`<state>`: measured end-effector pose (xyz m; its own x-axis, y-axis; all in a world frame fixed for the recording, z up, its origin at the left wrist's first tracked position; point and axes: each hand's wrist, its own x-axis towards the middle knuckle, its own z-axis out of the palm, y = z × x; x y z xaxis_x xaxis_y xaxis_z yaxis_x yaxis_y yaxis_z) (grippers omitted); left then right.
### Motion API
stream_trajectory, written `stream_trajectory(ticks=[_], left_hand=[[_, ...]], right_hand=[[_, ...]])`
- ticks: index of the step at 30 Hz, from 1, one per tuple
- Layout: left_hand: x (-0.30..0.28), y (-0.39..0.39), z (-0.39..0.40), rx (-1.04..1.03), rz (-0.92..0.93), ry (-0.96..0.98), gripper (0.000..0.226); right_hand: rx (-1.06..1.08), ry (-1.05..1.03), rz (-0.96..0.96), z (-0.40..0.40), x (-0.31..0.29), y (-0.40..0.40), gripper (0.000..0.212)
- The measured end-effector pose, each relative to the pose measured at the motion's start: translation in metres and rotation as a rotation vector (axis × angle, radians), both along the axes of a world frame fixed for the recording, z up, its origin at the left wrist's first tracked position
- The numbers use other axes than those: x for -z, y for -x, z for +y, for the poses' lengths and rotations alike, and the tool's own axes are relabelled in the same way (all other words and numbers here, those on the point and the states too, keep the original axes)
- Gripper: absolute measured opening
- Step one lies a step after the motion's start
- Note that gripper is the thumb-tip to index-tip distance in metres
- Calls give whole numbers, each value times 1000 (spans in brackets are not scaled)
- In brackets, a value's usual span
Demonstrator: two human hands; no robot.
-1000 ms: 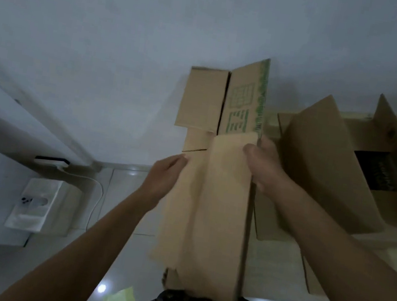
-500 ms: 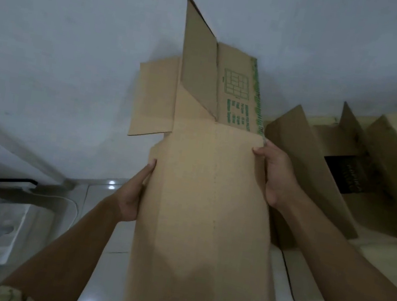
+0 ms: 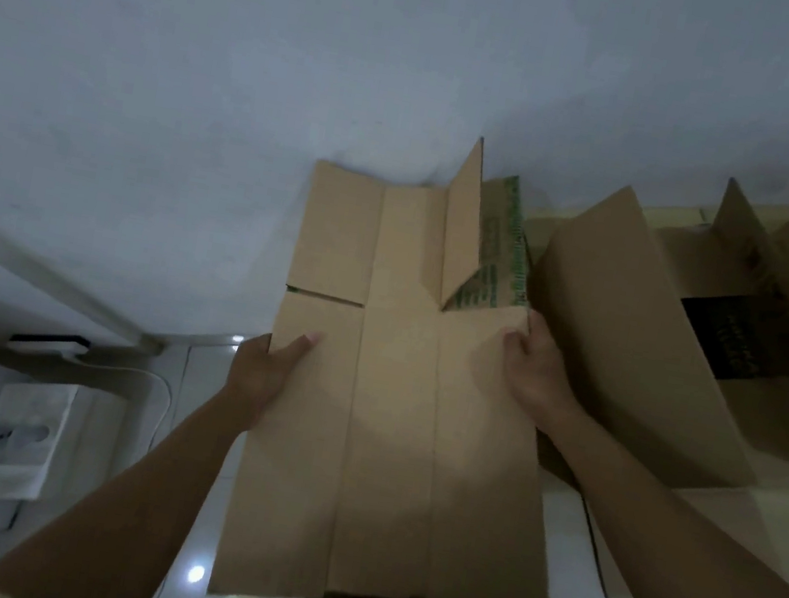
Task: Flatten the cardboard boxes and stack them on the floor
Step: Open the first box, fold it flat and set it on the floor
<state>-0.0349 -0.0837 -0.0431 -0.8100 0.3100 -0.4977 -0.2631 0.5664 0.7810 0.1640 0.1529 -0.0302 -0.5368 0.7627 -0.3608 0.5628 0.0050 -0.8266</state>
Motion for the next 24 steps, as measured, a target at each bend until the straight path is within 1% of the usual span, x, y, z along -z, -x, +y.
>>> stream_trajectory(ticks=[3, 6, 9, 11, 13, 14, 16, 17, 19, 21, 23, 24], left_hand=[[19, -3, 0, -7, 64, 135, 46], [36, -3, -6, -6, 95, 252, 57], [42, -3, -10, -11, 128, 296, 58], [45, 0, -11, -21, 132, 313, 59], [47, 5, -10, -32, 103, 326, 60], [48, 8, -10, -45, 64, 320, 60], [50, 16, -7, -80, -21, 286, 62], [51, 22, -5, -89, -43, 264, 65], [52, 32, 2, -62, -56, 242, 75], [53, 43, 14, -42, -65, 238, 87], [52, 52, 28, -56, -68, 229, 91], [52, 56, 34, -67, -64, 237, 93]], right_hand=[[-18, -112, -113, -5, 15, 8, 31], [-20, -177, -223, -15, 35, 22, 34], [-43, -147, -346, -30, 56, 33, 40], [-20, -140, -465, -32, 63, 34, 45], [-24, -154, -579, -27, 70, 34, 44], [-33, -164, -607, -24, 72, 34, 43], [-22, -178, -590, -19, 76, 38, 45], [19, -169, -555, -18, 76, 42, 49], [178, -84, -441, -15, 72, 54, 60], [315, 11, -355, -10, 71, 66, 77], [361, 59, -347, -3, 71, 77, 98], [372, 70, -361, 1, 72, 81, 106]])
